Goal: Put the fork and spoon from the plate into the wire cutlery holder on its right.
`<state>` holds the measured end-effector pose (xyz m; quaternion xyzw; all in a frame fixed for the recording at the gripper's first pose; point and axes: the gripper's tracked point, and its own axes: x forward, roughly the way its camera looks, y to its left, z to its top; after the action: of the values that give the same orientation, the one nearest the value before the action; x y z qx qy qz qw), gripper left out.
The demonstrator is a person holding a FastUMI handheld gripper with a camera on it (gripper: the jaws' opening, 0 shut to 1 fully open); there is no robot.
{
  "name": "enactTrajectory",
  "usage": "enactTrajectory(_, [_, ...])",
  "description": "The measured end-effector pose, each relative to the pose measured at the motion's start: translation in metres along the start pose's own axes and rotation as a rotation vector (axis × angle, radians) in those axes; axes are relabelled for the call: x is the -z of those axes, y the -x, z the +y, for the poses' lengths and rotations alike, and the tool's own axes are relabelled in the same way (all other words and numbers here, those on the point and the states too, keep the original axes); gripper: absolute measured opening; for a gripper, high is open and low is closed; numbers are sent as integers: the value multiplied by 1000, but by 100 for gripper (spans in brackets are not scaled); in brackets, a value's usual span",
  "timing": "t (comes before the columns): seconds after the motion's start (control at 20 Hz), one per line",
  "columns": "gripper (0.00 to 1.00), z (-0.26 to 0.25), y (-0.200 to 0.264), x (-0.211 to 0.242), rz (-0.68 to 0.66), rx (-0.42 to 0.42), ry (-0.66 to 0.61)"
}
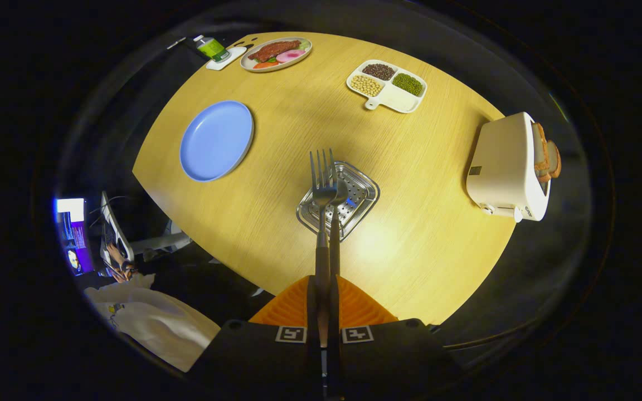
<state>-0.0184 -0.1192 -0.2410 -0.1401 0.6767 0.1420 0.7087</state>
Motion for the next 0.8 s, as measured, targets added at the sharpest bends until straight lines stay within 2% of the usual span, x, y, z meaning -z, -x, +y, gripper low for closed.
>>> enactTrajectory(0.25, [10, -15, -9, 2, 69, -7, 16])
enactTrajectory(0.8, [10, -38, -17, 10, 120, -41, -10])
